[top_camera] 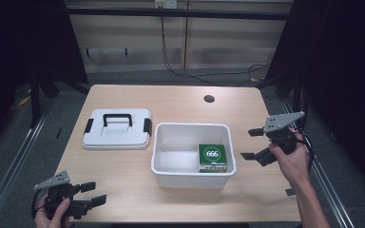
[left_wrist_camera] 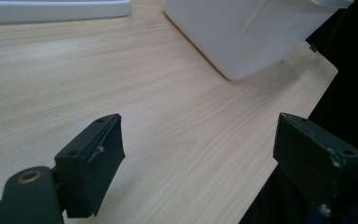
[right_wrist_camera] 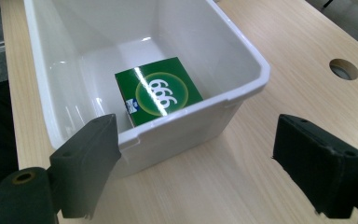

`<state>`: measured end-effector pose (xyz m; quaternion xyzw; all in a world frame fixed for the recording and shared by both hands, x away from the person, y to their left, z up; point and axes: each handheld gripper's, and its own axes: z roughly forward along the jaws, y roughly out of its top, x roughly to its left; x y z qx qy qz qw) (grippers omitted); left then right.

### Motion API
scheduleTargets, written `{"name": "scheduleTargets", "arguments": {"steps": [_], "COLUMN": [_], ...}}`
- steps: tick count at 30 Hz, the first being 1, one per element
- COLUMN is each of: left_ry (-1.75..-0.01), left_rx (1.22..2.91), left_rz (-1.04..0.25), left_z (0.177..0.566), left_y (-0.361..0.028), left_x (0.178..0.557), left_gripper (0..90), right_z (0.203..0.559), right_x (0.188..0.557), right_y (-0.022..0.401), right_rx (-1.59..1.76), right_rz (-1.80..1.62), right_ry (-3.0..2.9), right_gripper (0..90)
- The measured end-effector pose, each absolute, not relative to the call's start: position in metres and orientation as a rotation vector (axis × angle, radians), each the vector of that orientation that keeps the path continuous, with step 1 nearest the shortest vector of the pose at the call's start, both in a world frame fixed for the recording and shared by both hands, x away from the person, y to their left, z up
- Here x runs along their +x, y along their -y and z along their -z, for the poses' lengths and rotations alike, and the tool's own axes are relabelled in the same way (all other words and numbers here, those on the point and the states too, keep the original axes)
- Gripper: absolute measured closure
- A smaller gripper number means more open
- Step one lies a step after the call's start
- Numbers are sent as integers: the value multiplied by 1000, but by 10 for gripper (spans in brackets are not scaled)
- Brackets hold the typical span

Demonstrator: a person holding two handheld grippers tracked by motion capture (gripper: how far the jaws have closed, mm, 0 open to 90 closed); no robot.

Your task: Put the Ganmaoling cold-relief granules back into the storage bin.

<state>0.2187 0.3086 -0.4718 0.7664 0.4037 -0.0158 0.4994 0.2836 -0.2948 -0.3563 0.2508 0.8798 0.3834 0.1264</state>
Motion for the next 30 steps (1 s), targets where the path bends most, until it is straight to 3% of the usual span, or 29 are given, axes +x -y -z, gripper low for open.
{"name": "scheduleTargets", "arguments": {"steps": [17, 30], "left_ry": [-987, -979], "left_rx": [1852, 1856], "left_rz": [40, 39], "left_z": [472, 472], "left_y": [-308, -308], "left_x": [219, 219], "left_gripper": [161, 161], "right_z": [377, 424], "right_x": [246, 226], "right_y": [329, 354], "right_rx": [875, 1051], "right_rz": [-1158, -1188], "right_ry": [-2412, -2302], "right_gripper": [136, 135]}}
